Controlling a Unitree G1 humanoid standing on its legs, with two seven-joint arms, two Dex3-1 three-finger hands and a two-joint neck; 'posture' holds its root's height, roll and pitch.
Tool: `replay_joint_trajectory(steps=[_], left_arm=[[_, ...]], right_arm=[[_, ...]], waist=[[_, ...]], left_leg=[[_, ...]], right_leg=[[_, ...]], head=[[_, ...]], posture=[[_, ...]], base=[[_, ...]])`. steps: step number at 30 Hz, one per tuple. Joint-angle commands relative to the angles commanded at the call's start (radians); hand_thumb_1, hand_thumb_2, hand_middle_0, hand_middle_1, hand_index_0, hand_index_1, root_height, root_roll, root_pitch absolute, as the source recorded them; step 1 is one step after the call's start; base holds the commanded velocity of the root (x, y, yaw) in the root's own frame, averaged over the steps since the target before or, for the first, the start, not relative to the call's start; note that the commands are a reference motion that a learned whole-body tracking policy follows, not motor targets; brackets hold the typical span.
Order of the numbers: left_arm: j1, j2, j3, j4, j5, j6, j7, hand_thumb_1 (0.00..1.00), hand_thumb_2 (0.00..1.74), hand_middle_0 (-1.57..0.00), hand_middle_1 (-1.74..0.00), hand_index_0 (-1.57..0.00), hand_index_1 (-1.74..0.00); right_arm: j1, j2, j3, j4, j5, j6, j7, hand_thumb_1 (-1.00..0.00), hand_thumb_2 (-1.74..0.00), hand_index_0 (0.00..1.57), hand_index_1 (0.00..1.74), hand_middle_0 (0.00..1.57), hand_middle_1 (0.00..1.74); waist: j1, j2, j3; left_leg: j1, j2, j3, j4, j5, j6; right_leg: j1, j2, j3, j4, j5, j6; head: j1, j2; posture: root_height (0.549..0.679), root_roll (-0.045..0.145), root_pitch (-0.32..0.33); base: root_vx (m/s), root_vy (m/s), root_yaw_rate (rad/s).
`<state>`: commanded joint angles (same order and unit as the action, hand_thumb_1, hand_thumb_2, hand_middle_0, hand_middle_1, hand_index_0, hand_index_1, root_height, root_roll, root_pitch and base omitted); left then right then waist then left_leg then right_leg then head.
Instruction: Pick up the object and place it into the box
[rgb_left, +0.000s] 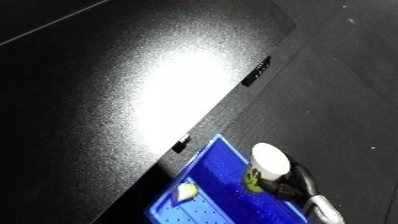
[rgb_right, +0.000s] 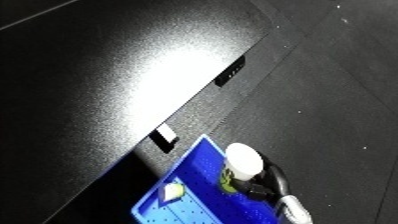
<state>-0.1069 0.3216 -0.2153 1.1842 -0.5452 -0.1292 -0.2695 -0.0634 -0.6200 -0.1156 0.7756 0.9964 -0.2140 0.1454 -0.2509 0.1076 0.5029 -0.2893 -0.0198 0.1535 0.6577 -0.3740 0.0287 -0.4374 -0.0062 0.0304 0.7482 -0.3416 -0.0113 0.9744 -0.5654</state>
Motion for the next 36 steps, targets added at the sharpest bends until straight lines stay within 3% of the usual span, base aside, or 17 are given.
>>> replay_joint_trajectory(steps=[4,14,19,23,28,31,36], left_arm=[[-0.008,0.002,-0.016,0.005,0.013,0.007,-0.003,0.0,0.0,0.0,0.0,0.0,0.0],[-0.008,0.003,-0.036,0.01,0.018,0.013,-0.01,0.0,0.0,0.0,0.0,0.0,0.0],[-0.009,0.001,-0.039,0.01,0.012,0.016,-0.009,0.0,0.0,0.0,0.0,0.0,0.0],[-0.013,0.004,-0.037,0.013,0.011,0.023,-0.007,0.0,0.0,0.0,0.0,0.0,0.0],[-0.016,0.007,-0.038,0.012,0.015,0.028,0.0,0.0,0.0,0.0,0.0,0.0,0.0],[-0.021,0.007,-0.042,0.012,0.034,0.033,0.01,0.0,0.0,0.0,0.0,0.0,0.0],[-0.036,0.018,-0.045,0.017,0.061,0.037,0.017,0.0,0.0,0.0,0.0,0.0,0.0]], right_arm=[[-0.031,0.003,0.026,0.075,-0.04,0.024,0.014,0.0,0.0,0.0,0.0,0.0,0.0],[-0.079,0.007,0.066,0.176,-0.112,0.019,0.058,0.0,0.0,0.0,0.0,0.0,0.0],[-0.078,0.023,0.075,0.178,-0.107,0.049,0.081,0.0,0.0,0.0,0.0,0.0,0.0],[-0.082,0.049,0.1,0.184,-0.118,0.081,0.127,0.0,0.0,0.0,0.0,0.0,0.0],[-0.09,0.07,0.131,0.167,-0.152,0.113,0.132,0.0,0.0,0.0,0.0,0.0,0.0],[-0.109,0.099,0.177,0.165,-0.198,0.174,0.146,0.0,0.0,0.0,0.0,0.0,0.0],[-0.142,0.121,0.238,0.183,-0.259,0.215,0.182,0.0,0.0,0.0,0.0,0.0,0.0]], waist=[[0.019,0.008,-0.009],[0.043,0.015,-0.019],[0.05,0.011,-0.024],[0.07,0.001,-0.032],[0.09,-0.008,-0.036],[0.118,-0.019,-0.04],[0.152,-0.032,-0.044]], left_leg=[[-0.003,-0.007,-0.009,0.002,0.003,0.0003],[-0.009,-0.014,-0.021,0.012,0.007,-0.0019],[-0.011,-0.012,-0.024,0.012,0.012,-0.0046],[-0.008,-0.013,-0.034,0.006,0.019,-0.0076],[-0.01,-0.013,-0.047,0.003,0.025,-0.011],[-0.016,-0.017,-0.066,0.002,0.032,-0.0125],[-0.031,-0.02,-0.089,-0.002,0.044,-0.0136]], right_leg=[[0.002,-0.0045,-0.006,0.004,-0.001,-0.0011],[0.006,-0.0134,-0.016,0.015,-0.003,-0.0008],[0.01,-0.0168,-0.02,0.015,-0.002,0.0004],[0.021,-0.0238,-0.03,0.01,-0.002,0.0013],[0.031,-0.0315,-0.038,0.004,-0.001,0.0033],[0.041,-0.0393,-0.048,-0.005,0.002,0.0039],[0.043,-0.0448,-0.063,-0.009,0.003,0.0051]], head=[[0.034,-0.024],[0.03,-0.08],[-0.019,-0.127],[-0.107,-0.16],[-0.212,-0.164],[-0.349,-0.165],[-0.519,-0.17]], posture=[[0.637,0.071,0.012],[0.637,0.073,0.005],[0.637,0.073,0.003],[0.638,0.073,-0.003],[0.639,0.073,-0.008],[0.64,0.073,-0.013],[0.64,0.07,-0.013]], base=[[0.015,-0.024,0.089],[0.016,-0.012,0.059],[0.01,-0.019,0.055],[-0.004,-0.039,0.1],[-0.022,-0.059,0.13],[-0.034,-0.089,0.167],[-0.041,-0.115,0.171]])
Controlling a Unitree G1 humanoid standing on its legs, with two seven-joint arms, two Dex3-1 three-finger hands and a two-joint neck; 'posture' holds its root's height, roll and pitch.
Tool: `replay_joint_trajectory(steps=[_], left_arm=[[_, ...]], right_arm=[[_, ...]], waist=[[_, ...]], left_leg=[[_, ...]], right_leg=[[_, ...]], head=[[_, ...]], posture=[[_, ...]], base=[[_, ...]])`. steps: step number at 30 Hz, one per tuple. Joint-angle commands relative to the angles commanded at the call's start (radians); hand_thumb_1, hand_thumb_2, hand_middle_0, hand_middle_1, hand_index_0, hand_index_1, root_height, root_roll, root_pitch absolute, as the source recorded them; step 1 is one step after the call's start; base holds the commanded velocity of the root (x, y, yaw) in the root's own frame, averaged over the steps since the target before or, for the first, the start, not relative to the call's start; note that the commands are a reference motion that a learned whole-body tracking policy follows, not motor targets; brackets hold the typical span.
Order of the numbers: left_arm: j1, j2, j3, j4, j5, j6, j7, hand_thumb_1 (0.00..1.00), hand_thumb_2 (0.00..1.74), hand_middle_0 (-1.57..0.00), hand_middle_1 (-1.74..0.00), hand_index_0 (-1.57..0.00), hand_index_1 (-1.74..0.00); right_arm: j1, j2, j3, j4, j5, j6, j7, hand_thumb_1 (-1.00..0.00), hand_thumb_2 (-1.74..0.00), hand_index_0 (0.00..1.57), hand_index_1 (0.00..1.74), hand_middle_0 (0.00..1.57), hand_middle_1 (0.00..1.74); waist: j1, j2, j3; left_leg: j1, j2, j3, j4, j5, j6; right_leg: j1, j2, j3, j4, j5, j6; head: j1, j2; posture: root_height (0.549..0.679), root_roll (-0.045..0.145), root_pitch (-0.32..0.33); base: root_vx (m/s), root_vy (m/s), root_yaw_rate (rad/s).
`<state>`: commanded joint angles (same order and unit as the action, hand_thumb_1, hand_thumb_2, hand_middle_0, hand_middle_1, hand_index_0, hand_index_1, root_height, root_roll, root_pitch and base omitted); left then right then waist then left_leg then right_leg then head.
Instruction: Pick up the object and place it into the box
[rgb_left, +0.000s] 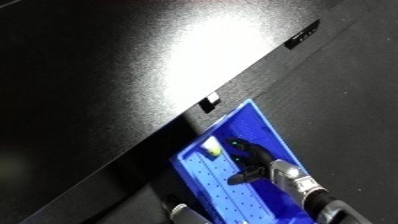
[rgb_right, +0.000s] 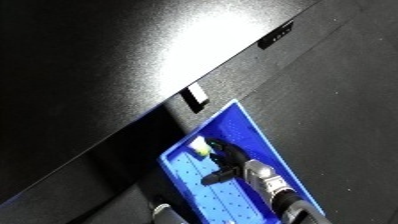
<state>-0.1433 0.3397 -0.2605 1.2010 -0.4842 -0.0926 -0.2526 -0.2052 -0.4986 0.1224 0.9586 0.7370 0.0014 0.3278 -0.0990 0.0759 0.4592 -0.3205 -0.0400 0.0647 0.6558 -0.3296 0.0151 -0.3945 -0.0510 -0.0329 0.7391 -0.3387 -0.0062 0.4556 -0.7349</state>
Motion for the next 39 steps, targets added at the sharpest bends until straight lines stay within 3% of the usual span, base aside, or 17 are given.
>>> replay_joint_trajectory(steps=[5,10,14,16,20,29,39], left_arm=[[-0.036,0.024,-0.003,0.002,0.011,0.012,0.006,0.0,0.0,0.0,0.0,0.0,0.0],[-0.059,0.03,-0.009,-0.006,0.021,0.017,0.013,0.0,0.0,0.0,0.0,0.0,0.0],[-0.07,0.032,-0.009,-0.01,0.024,0.025,0.016,0.0,0.0,0.0,0.0,0.0,0.0],[-0.079,0.042,-0.01,-0.019,0.022,0.04,0.013,0.0,0.0,0.0,0.0,0.0,0.0],[-0.09,0.059,-0.009,-0.027,0.011,0.06,0.003,0.0,0.0,0.0,0.0,0.0,0.0],[-0.091,0.073,0.016,-0.034,-0.062,0.043,-0.041,0.0,0.0,0.0,0.0,0.0,0.0],[-0.098,0.084,0.017,-0.103,-0.068,0.009,-0.157,0.0,0.0,0.0,0.0,0.0,0.0]], right_arm=[[-0.04,0.028,0.054,0.036,-0.008,0.051,-0.008,0.0,0.0,0.0,0.0,0.0,0.0],[-0.057,0.059,0.066,0.054,0.037,0.073,-0.005,0.0,0.0,0.0,0.0,0.0,0.0],[-0.062,0.079,0.07,0.066,0.047,0.086,0.007,0.0,0.0,0.0,0.0,0.0,0.0],[-0.06,0.095,0.079,0.067,0.048,0.089,0.008,0.0,0.0,0.0,0.0,0.0,0.0],[-0.056,0.108,0.096,0.069,0.049,0.097,0.019,0.0,0.0,0.0,0.0,0.0,0.0],[-0.041,0.128,0.111,0.102,0.08,0.073,0.015,0.0,0.0,0.0,0.0,0.0,0.0],[-0.032,0.133,0.108,0.142,0.075,0.052,0.014,0.0,0.0,0.0,0.0,0.0,0.0]], waist=[[0.039,-0.018,-0.005],[0.064,-0.025,-0.006],[0.078,-0.026,-0.007],[0.091,-0.027,-0.005],[0.105,-0.031,0.0],[0.125,-0.042,0.01],[0.142,-0.053,0.016]], left_leg=[[-0.025,0.0,-0.026,0.015,0.014,0.0004],[-0.03,0.002,-0.042,0.013,0.034,-0.0023],[-0.031,0.004,-0.049,0.005,0.05,-0.0052],[-0.033,0.007,-0.057,-0.003,0.065,-0.0089],[-0.037,0.01,-0.067,-0.005,0.078,-0.0115],[-0.04,0.011,-0.083,0.028,0.065,-0.0047],[-0.032,0.015,-0.092,0.036,0.053,0.0027]], right_leg=[[-0.001,-0.0096,-0.026,0.013,-0.002,0.0035],[0.007,-0.0212,-0.048,0.019,0.0,0.0122],[0.01,-0.0296,-0.061,0.025,0.001,0.0174],[0.01,-0.0396,-0.076,0.036,0.001,0.0225],[0.009,-0.0514,-0.094,0.053,-0.004,0.0264],[0.022,-0.0678,-0.113,0.077,-0.016,0.0304],[0.043,-0.0744,-0.129,0.078,-0.023,0.0363]], head=[[-0.273,0.029],[-0.467,0.074],[-0.542,0.089],[-0.628,0.093],[-0.713,0.077],[-0.87,0.003],[-0.932,-0.045]], posture=[[0.639,0.064,-0.016],[0.638,0.058,-0.024],[0.638,0.056,-0.028],[0.637,0.054,-0.032],[0.636,0.053,-0.036],[0.633,0.051,-0.055],[0.633,0.044,-0.065]], base=[[-0.021,-0.114,0.161],[0.009,-0.085,0.208],[0.015,-0.059,0.211],[0.012,-0.05,0.22],[0.009,-0.039,0.208],[0.029,-0.005,0.082],[0.024,0.015,0.008]])
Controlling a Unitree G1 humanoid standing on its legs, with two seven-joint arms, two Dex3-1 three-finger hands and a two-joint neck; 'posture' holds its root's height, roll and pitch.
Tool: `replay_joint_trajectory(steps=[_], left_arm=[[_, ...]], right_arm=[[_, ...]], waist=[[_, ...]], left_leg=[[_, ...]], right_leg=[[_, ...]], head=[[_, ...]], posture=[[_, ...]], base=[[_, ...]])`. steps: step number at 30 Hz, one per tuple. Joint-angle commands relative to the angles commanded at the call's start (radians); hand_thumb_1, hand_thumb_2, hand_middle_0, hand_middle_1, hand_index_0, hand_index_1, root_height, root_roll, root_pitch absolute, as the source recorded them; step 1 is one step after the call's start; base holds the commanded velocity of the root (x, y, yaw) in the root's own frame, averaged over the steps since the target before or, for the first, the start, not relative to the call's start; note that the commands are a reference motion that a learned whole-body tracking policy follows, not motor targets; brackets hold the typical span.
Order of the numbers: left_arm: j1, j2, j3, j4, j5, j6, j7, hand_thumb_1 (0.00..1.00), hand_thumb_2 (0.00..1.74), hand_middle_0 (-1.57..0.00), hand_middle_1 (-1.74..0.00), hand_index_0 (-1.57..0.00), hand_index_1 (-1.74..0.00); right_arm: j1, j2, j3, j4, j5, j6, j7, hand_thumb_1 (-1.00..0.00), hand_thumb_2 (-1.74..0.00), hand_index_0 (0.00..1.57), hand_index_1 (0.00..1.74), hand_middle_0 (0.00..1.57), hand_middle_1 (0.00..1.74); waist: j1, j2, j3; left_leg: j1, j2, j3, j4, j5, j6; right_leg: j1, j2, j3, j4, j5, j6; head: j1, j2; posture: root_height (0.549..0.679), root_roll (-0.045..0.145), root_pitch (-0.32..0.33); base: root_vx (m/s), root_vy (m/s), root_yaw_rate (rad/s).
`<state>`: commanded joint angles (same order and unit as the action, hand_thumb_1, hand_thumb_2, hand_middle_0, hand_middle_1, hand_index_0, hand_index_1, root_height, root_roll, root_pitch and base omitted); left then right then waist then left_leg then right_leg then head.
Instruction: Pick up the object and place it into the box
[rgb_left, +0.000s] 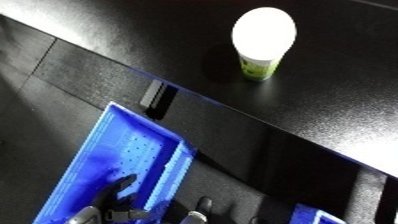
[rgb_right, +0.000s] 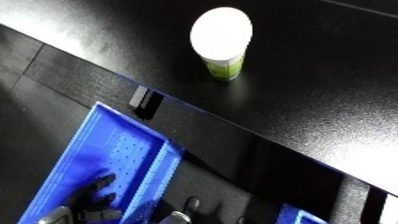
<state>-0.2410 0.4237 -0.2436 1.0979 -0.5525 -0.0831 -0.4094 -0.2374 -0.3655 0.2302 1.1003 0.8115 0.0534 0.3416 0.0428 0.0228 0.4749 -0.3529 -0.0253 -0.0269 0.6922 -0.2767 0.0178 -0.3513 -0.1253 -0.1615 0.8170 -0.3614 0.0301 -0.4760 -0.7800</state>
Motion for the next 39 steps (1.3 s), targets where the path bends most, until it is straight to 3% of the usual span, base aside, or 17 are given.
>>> replay_joint_trajectory(steps=[7,8,9,10,11,12,13,15,16,20,23,27,28,33,36,37,39], left_arm=[[-0.013,0.054,-0.079,-0.257,0.013,0.047,-0.136,0.0,0.0,0.0,0.0,0.0,0.0],[-0.022,0.093,-0.115,-0.379,0.0,0.096,-0.172,0.0,0.0,0.0,0.0,0.0,0.0],[-0.022,0.093,-0.115,-0.379,0.0,0.096,-0.172,0.0,0.0,0.0,0.0,0.0,0.0],[-0.034,0.147,-0.154,-0.528,-0.027,0.172,-0.216,0.0,0.0,0.0,0.0,0.0,0.0],[-0.034,0.147,-0.154,-0.528,-0.027,0.172,-0.216,0.0,0.0,0.0,0.0,0.0,0.0],[-0.056,0.2,-0.188,-0.668,-0.066,0.248,-0.268,0.0,0.0,0.0,0.0,0.0,0.0],[-0.056,0.2,-0.188,-0.668,-0.066,0.248,-0.268,0.0,0.0,0.0,0.0,0.0,0.0],[-0.09,0.278,-0.225,-0.89,-0.154,0.368,-0.362,0.0,0.0,0.0,0.0,0.0,0.0],[-0.09,0.278,-0.225,-0.89,-0.154,0.368,-0.362,0.0,0.0,0.0,0.0,0.0,0.0],[-0.136,0.369,-0.254,-1.177,-0.275,0.483,-0.456,0.0,0.0,0.0,0.0,0.0,0.0],[-0.177,0.394,-0.264,-1.28,-0.358,0.497,-0.466,0.0,0.0,0.0,0.0,0.0,0.0],[-0.191,0.383,-0.239,-1.358,-0.501,0.482,-0.403,0.0,0.0,0.0,0.0,0.0,0.0],[-0.19,0.356,-0.203,-1.391,-0.622,0.452,-0.334,0.0,0.0,0.0,0.0,0.0,0.0],[-0.18,0.236,-0.081,-1.422,-0.834,0.325,-0.161,0.0,0.0,0.0,0.0,0.0,0.0],[-0.167,0.157,0.013,-1.413,-0.83,0.238,-0.054,0.0,0.0,0.0,0.0,0.0,0.0],[-0.167,0.157,0.013,-1.413,-0.83,0.238,-0.054,0.0,0.0,0.0,0.0,0.0,0.0],[-0.153,0.13,0.099,-1.402,-0.663,0.136,0.044,0.0,0.0,0.0,0.0,0.0,0.0]], right_arm=[[0.024,-0.014,-0.007,-0.019,0.018,-0.007,-0.01,0.0,0.0,0.0,0.0,0.0,0.0],[0.03,-0.019,-0.008,-0.021,0.027,-0.011,-0.013,0.0,0.0,0.0,0.0,0.0,0.0],[0.03,-0.019,-0.008,-0.021,0.027,-0.011,-0.013,0.0,0.0,0.0,0.0,0.0,0.0],[0.035,-0.023,-0.007,-0.022,0.039,-0.016,-0.016,0.0,0.0,0.0,0.0,0.0,0.0],[0.035,-0.023,-0.007,-0.022,0.039,-0.016,-0.016,0.0,0.0,0.0,0.0,0.0,0.0],[0.039,-0.029,-0.003,-0.022,0.056,-0.019,-0.02,0.0,0.0,0.0,0.0,0.0,0.0],[0.039,-0.029,-0.003,-0.022,0.056,-0.019,-0.02,0.0,0.0,0.0,0.0,0.0,0.0],[0.045,-0.039,0.004,-0.025,0.088,-0.02,-0.027,0.0,0.0,0.0,0.0,0.0,0.0],[0.045,-0.039,0.004,-0.025,0.088,-0.02,-0.027,0.0,0.0,0.0,0.0,0.0,0.0],[0.048,-0.051,0.018,-0.026,0.133,-0.013,-0.039,0.0,0.0,0.0,0.0,0.0,0.0],[0.046,-0.054,0.025,-0.016,0.156,-0.012,-0.042,0.0,0.0,0.0,0.0,0.0,0.0],[0.049,-0.051,0.025,-0.006,0.174,-0.018,-0.038,0.0,0.0,0.0,0.0,0.0,0.0],[0.055,-0.046,0.019,0.004,0.177,-0.024,-0.03,0.0,0.0,0.0,0.0,0.0,0.0],[0.066,-0.014,0.001,0.037,0.161,-0.043,-0.008,0.0,0.0,0.0,0.0,0.0,0.0],[0.072,0.007,-0.01,0.05,0.154,-0.053,0.004,0.0,0.0,0.0,0.0,0.0,0.0],[0.072,0.007,-0.01,0.05,0.154,-0.053,0.004,0.0,0.0,0.0,0.0,0.0,0.0],[0.081,0.02,-0.019,0.048,0.14,-0.052,0.011,0.0,0.0,0.0,0.0,0.0,0.0]], waist=[[0.014,0.007,0.015],[0.019,0.011,0.018],[0.019,0.011,0.018],[0.025,0.015,0.021],[0.025,0.015,0.021],[0.031,0.018,0.025],[0.031,0.018,0.025],[0.04,0.024,0.029],[0.04,0.024,0.029],[0.05,0.029,0.032],[0.054,0.03,0.031],[0.057,0.028,0.027],[0.06,0.024,0.024],[0.078,0.006,0.016],[0.089,-0.003,0.013],[0.089,-0.003,0.013],[0.091,-0.008,0.014]], left_leg=[[0.004,-0.001,-0.008,-0.004,-0.007,0.0046],[0.005,-0.002,-0.012,-0.006,-0.008,0.005],[0.005,-0.002,-0.012,-0.006,-0.008,0.005],[0.004,-0.005,-0.016,-0.009,-0.009,0.0048],[0.004,-0.005,-0.016,-0.009,-0.009,0.0048],[0.002,-0.01,-0.021,-0.01,-0.009,0.0046],[0.002,-0.01,-0.021,-0.01,-0.009,0.0046],[0.0,-0.018,-0.027,-0.01,-0.012,0.0048],[0.0,-0.018,-0.027,-0.01,-0.012,0.0048],[-0.004,-0.029,-0.035,-0.005,-0.017,0.0047],[-0.005,-0.034,-0.04,-0.003,-0.019,0.0027],[-0.004,-0.038,-0.043,-0.006,-0.019,0.0003],[-0.002,-0.04,-0.046,-0.011,-0.019,-0.0003],[-0.001,-0.044,-0.052,-0.014,-0.023,-0.0014],[0.002,-0.045,-0.057,-0.02,-0.021,-0.0043],[0.002,-0.045,-0.057,-0.02,-0.021,-0.0043],[0.005,-0.044,-0.059,-0.028,-0.017,-0.0063]], right_leg=[[0.007,-0.0094,-0.01,-0.002,0.004,0.0129],[0.01,-0.0126,-0.013,-0.005,0.008,0.0172],[0.01,-0.0126,-0.013,-0.005,0.008,0.0172],[0.012,-0.0162,-0.017,-0.01,0.013,0.0221],[0.012,-0.0162,-0.017,-0.01,0.013,0.0221],[0.014,-0.0213,-0.022,-0.014,0.018,0.0266],[0.014,-0.0213,-0.022,-0.014,0.018,0.0266],[0.018,-0.0307,-0.031,-0.019,0.025,0.033],[0.018,-0.0307,-0.031,-0.019,0.025,0.033],[0.024,-0.0414,-0.042,-0.02,0.032,0.036],[0.026,-0.0447,-0.045,-0.02,0.034,0.0353],[0.026,-0.0442,-0.046,-0.022,0.034,0.0337],[0.026,-0.0435,-0.045,-0.024,0.033,0.0324],[0.02,-0.0437,-0.047,-0.017,0.027,0.0264],[0.018,-0.0418,-0.049,-0.013,0.023,0.0225],[0.018,-0.0418,-0.049,-0.013,0.023,0.0225],[0.016,-0.0401,-0.051,-0.008,0.02,0.0195]], head=[[0.042,0.025],[0.062,0.034],[0.062,0.034],[0.096,0.047],[0.096,0.047],[0.131,0.058],[0.131,0.058],[0.185,0.067],[0.185,0.067],[0.248,0.075],[0.278,0.093],[0.295,0.112],[0.306,0.12],[0.345,0.125],[0.365,0.133],[0.365,0.133],[0.383,0.151]], posture=[[0.633,0.037,-0.068],[0.634,0.035,-0.067],[0.634,0.035,-0.067],[0.634,0.034,-0.066],[0.634,0.034,-0.066],[0.635,0.033,-0.065],[0.635,0.033,-0.065],[0.636,0.033,-0.065],[0.636,0.033,-0.065],[0.637,0.034,-0.068],[0.638,0.035,-0.068],[0.638,0.035,-0.066],[0.638,0.035,-0.064],[0.637,0.035,-0.063],[0.636,0.034,-0.062],[0.636,0.034,-0.062],[0.636,0.033,-0.062]], base=[[-0.001,0.011,0.028],[-0.013,-0.004,0.076],[-0.013,-0.004,0.076],[-0.017,-0.014,0.116],[-0.017,-0.014,0.116],[-0.017,-0.021,0.128],[-0.017,-0.021,0.128],[-0.009,-0.027,0.141],[-0.003,-0.029,0.139],[0.006,-0.025,0.111],[0.018,-0.022,0.093],[0.017,-0.017,0.046],[0.017,-0.019,0.021],[0.021,-0.033,0.015],[0.028,-0.037,-0.015],[0.028,-0.032,-0.028],[0.022,-0.019,-0.031]])
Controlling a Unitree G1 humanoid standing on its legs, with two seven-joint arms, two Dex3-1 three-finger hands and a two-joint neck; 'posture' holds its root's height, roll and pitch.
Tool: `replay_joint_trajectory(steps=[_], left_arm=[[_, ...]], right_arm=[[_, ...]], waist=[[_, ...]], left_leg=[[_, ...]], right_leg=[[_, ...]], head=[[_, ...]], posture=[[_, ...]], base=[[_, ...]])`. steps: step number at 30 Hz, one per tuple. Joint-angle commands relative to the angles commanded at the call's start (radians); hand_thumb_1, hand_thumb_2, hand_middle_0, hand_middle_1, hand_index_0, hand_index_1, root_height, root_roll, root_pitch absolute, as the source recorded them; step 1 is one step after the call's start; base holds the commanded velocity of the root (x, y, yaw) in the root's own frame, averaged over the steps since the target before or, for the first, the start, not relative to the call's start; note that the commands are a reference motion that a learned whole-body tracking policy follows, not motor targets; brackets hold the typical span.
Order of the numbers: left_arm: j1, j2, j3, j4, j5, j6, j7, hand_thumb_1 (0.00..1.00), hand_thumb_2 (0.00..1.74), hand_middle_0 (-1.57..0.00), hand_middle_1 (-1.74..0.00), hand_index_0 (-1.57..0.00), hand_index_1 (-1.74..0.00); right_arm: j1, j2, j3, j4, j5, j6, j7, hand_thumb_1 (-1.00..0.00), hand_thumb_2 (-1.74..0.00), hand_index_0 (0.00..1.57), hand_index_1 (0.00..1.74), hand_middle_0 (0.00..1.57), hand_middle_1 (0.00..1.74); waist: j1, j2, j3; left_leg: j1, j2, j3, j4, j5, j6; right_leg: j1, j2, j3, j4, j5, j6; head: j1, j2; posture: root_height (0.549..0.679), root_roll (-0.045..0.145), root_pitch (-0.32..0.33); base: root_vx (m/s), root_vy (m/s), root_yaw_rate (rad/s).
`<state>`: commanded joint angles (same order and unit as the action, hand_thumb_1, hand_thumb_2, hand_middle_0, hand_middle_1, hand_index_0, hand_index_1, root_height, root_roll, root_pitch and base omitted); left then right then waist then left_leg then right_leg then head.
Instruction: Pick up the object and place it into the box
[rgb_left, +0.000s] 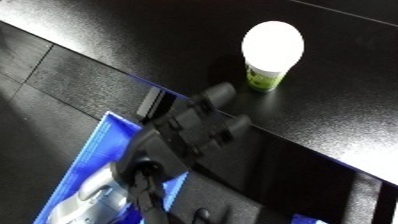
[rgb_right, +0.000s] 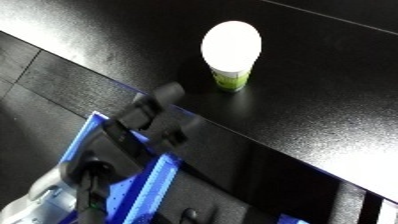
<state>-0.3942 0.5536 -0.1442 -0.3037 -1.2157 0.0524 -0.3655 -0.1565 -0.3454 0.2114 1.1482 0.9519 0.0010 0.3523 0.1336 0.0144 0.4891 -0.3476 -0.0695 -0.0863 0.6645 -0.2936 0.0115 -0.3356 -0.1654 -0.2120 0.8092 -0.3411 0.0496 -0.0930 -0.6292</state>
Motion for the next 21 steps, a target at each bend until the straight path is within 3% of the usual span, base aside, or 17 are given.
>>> replay_joint_trajectory(steps=[1,2,5,14,21], left_arm=[[0.0,0.0,0.0,0.0,0.0,0.0,0.0,0.0,0.0,0.0,0.0,0.0,0.0],[0.004,0.003,0.045,0.007,0.139,-0.045,0.048,0.0,0.0,0.0,0.0,0.0,0.0],[-0.003,0.008,0.088,0.017,0.275,-0.056,0.097,0.0,0.0,0.0,0.0,0.0,0.0],[-0.064,0.024,0.109,0.06,0.401,-0.069,0.26,0.0,0.0,0.0,0.0,0.0,0.0],[-0.136,0.04,0.063,0.128,0.473,-0.028,0.349,0.0,0.0,0.0,0.0,0.0,0.0]], right_arm=[[0.0,0.0,0.0,0.0,0.0,0.0,0.0,0.0,0.0,0.0,0.0,0.0,0.0],[0.008,0.004,-0.005,-0.005,-0.01,0.002,0.003,0.0,0.0,0.0,0.0,0.0,0.0],[0.017,0.004,-0.01,-0.001,-0.023,0.003,0.015,0.0,0.0,0.0,0.0,0.0,0.0],[0.003,-0.008,-0.005,0.02,-0.025,-0.005,0.041,0.0,0.0,0.0,0.0,0.0,0.0],[-0.008,-0.022,0.003,0.024,-0.029,0.001,0.046,0.0,0.0,0.0,0.0,0.0,0.0]], waist=[[0.0,0.0,0.0],[-0.002,-0.002,0.0],[-0.005,-0.001,-0.001],[-0.031,0.0,0.001],[-0.067,0.001,0.004]], left_leg=[[0.0,0.0,0.0,0.0,0.0,0.0],[0.001,0.0,0.0,-0.006,0.003,-0.0001],[0.001,-0.001,0.003,-0.012,0.006,0.0003],[-0.007,0.009,0.021,-0.001,0.005,0.0009],[-0.013,0.02,0.041,0.005,0.008,0.0038]], right_leg=[[0.0,0.0,0.0,0.0,0.0,0.0],[-0.002,0.0012,0.001,0.003,-0.003,-0.0019],[-0.006,0.0026,0.003,0.007,-0.007,-0.0042],[-0.027,0.0092,0.019,0.018,-0.005,-0.004],[-0.046,0.0158,0.041,0.027,0.0,-0.0027]], head=[[0.0,0.0],[0.009,0.01],[0.017,0.025],[0.001,0.047],[-0.034,0.067]], posture=[[0.636,0.033,-0.062],[0.635,0.032,-0.061],[0.634,0.033,-0.059],[0.632,0.031,-0.055],[0.631,0.029,-0.056]], base=[[0.02,-0.012,-0.032],[0.014,0.009,-0.039],[0.014,0.02,-0.042],[0.014,0.012,-0.086],[0.021,0.025,-0.092]])
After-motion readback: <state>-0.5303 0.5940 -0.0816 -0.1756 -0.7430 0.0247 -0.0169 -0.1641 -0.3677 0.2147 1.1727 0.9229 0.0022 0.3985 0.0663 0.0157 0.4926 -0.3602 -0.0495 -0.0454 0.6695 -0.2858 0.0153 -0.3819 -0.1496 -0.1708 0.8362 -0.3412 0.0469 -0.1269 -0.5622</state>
